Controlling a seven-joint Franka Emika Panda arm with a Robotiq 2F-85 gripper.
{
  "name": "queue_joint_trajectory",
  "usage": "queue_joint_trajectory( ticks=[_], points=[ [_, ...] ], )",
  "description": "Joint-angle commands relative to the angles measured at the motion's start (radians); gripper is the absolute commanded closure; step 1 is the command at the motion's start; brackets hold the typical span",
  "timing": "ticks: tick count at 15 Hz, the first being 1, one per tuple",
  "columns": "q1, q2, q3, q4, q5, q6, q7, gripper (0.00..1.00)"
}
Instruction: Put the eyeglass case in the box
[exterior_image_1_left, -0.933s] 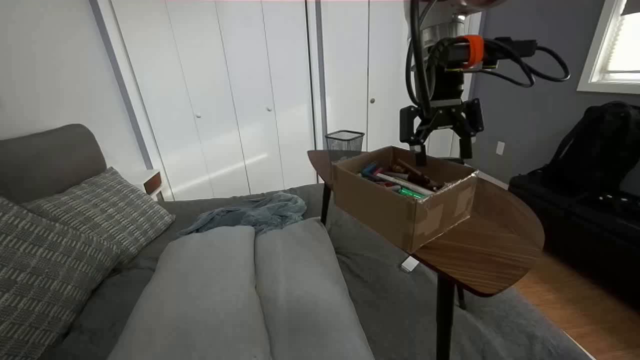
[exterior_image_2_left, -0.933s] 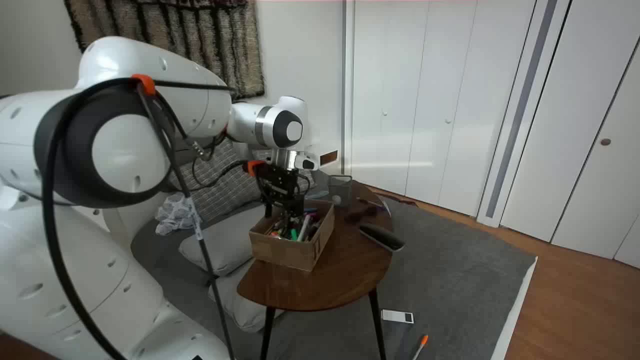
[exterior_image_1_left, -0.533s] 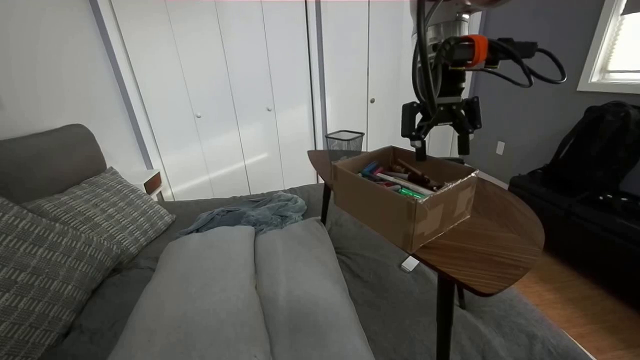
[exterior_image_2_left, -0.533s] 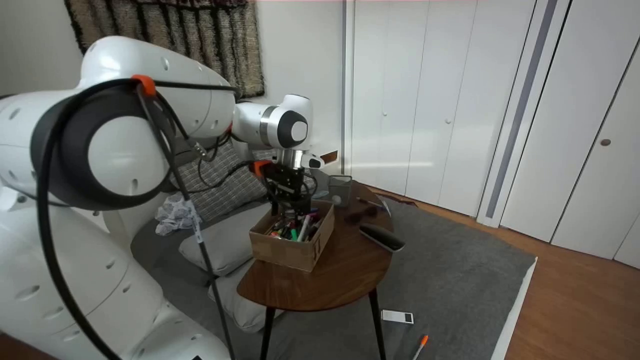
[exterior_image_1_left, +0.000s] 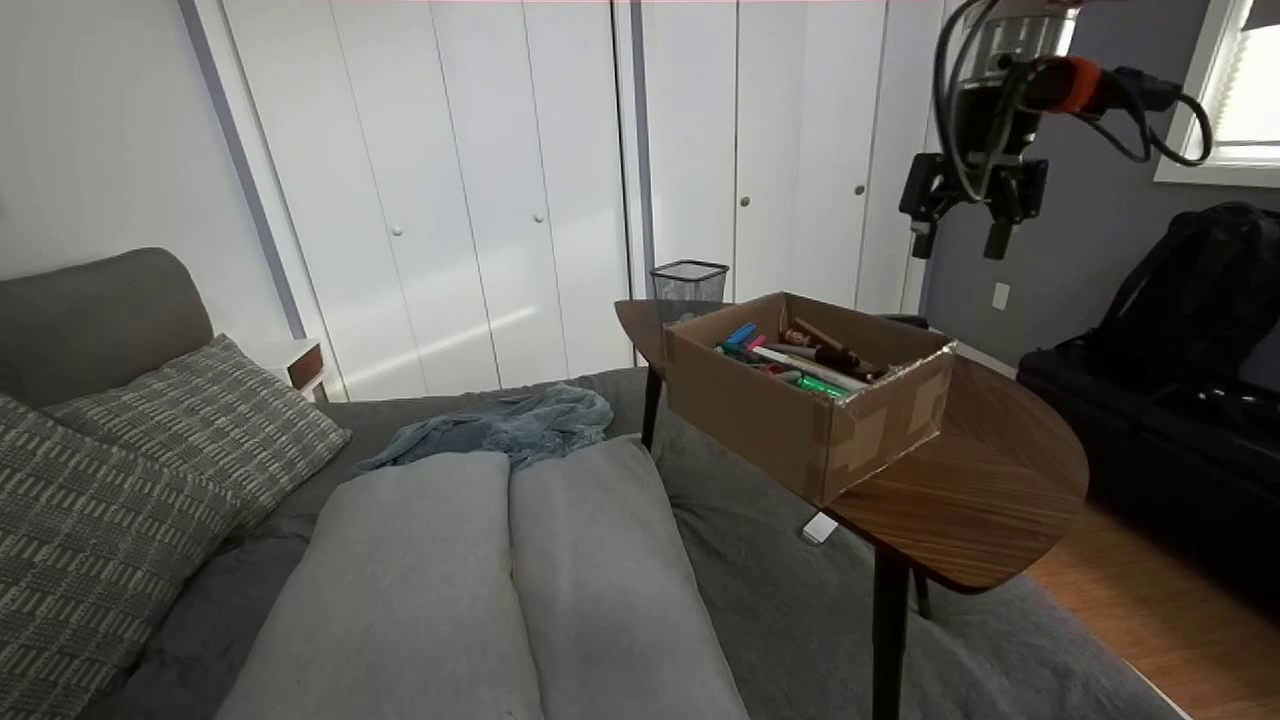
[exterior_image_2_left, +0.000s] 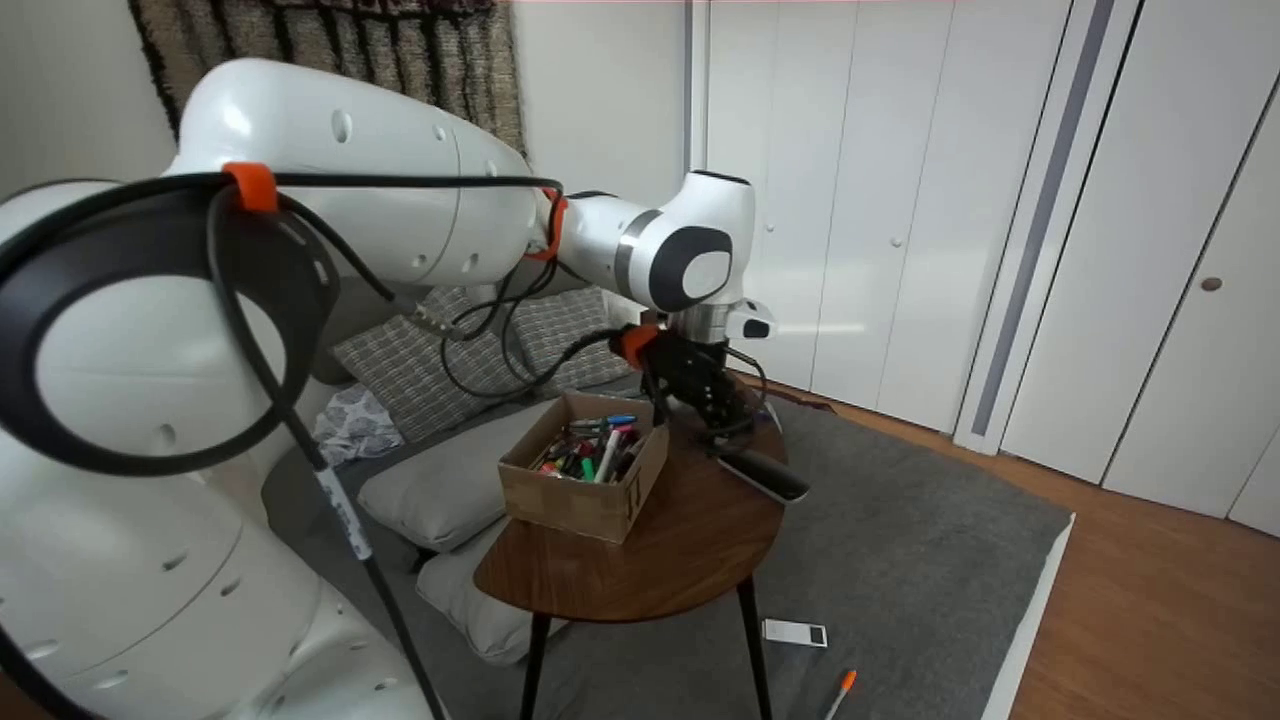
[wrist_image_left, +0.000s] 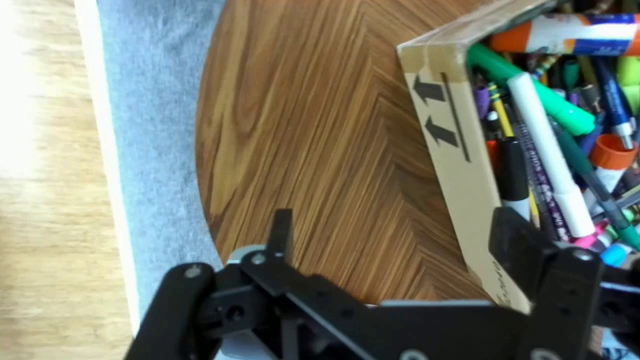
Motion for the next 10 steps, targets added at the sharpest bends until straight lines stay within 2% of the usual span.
queue_joint_trajectory(
  ticks=[1,5,8,9,10],
  points=[
    [-0.011,0.047,-0.055,0.072,-0.054,-0.079,-0.234,0.0],
    [-0.015,0.112,-0.073,0.176,-0.164,-0.176,-0.402,0.0],
    [-0.015,0.166,-0.064,0.252,-0.272,-0.19,-0.479,0.0],
    [-0.017,0.109,-0.07,0.174,-0.21,-0.154,-0.435,0.0],
    [-0.018,0.12,-0.069,0.187,-0.216,-0.154,-0.44,0.0]
  ],
)
